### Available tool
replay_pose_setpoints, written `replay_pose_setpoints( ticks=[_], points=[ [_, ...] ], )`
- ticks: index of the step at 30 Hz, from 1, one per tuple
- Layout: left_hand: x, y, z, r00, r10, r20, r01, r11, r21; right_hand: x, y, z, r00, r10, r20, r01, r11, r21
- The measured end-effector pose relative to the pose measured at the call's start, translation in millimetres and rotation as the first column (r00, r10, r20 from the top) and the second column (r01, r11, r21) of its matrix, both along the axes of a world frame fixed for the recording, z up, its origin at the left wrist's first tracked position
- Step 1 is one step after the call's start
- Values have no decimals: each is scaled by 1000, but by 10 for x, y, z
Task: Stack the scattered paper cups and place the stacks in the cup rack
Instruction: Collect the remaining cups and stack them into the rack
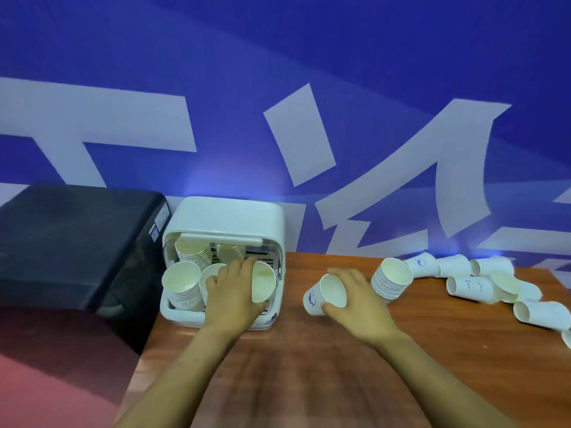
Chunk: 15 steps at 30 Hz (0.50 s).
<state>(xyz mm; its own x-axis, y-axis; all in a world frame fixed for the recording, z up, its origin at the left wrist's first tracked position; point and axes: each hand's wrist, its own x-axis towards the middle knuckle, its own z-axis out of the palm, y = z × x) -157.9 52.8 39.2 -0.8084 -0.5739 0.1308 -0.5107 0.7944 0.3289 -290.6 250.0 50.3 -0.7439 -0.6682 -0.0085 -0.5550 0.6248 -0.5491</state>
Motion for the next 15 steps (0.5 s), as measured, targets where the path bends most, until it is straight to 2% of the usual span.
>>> replay_pose_setpoints(
  ticks=[5,7,15],
  points=[
    [-150,-169,-200,981,2,193,17,995,-100,-104,-85,-126,999,8,44,-9,1000,17],
    [-201,-214,-279,978,-4,208,37,987,-154,-142,-93,-168,998,2,56,-3,1000,26],
    [-430,-254,-309,897,-45,440,136,974,-179,-174,-93,-287,998,-24,59,20,998,62]
  ],
)
